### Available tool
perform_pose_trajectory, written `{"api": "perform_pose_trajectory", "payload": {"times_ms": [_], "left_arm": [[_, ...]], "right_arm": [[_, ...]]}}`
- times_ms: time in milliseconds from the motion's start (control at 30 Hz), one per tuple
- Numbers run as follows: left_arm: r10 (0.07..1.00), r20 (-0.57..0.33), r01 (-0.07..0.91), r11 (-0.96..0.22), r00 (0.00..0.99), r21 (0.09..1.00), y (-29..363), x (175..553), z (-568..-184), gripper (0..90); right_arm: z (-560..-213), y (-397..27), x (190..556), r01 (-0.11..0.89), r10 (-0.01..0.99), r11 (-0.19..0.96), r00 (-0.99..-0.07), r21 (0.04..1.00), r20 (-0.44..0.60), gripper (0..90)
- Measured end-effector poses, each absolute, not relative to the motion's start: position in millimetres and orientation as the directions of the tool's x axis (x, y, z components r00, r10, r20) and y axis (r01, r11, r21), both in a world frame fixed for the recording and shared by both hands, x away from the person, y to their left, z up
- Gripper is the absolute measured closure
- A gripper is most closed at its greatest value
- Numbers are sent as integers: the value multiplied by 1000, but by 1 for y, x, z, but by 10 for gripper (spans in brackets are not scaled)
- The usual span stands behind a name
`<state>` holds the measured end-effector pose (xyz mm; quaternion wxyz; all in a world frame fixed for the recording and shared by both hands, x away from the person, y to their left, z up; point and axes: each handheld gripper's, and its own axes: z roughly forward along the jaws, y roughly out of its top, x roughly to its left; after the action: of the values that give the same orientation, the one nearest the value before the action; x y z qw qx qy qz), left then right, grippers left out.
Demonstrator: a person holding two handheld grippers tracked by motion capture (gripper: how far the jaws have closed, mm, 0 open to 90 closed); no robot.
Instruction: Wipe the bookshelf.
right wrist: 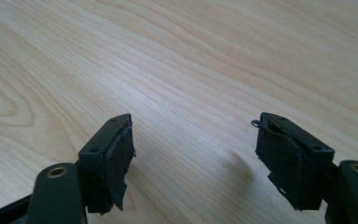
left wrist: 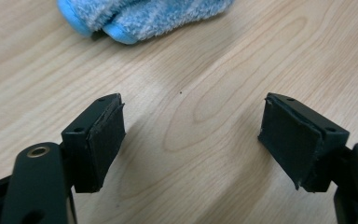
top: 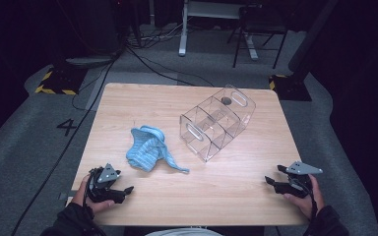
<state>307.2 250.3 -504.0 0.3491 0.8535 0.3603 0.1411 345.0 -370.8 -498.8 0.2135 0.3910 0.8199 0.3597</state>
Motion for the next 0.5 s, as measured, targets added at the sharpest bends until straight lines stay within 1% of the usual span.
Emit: {"api": "perform_pose_trajectory", "payload": {"times_ms": [133, 233, 333, 500], "left_arm": [[713, -10, 517, -498, 701, 696, 250, 307, -504, 202], [713, -18, 521, -494, 701, 696, 250, 308, -504, 201], [712, -15, 518, -496, 702, 697, 250, 309, -504, 198], [712, -16, 519, -496, 702, 696, 250, 309, -504, 196]], "right_arm": [[-503, -377, 347, 518, 822, 394, -567, 759, -40, 261], [-504, -376, 348, 529, 823, 393, -567, 752, -31, 250], [-504, -378, 350, 547, 823, 379, -568, 747, -1, 248], [-504, -378, 350, 547, 824, 378, -566, 747, -2, 243]]}}
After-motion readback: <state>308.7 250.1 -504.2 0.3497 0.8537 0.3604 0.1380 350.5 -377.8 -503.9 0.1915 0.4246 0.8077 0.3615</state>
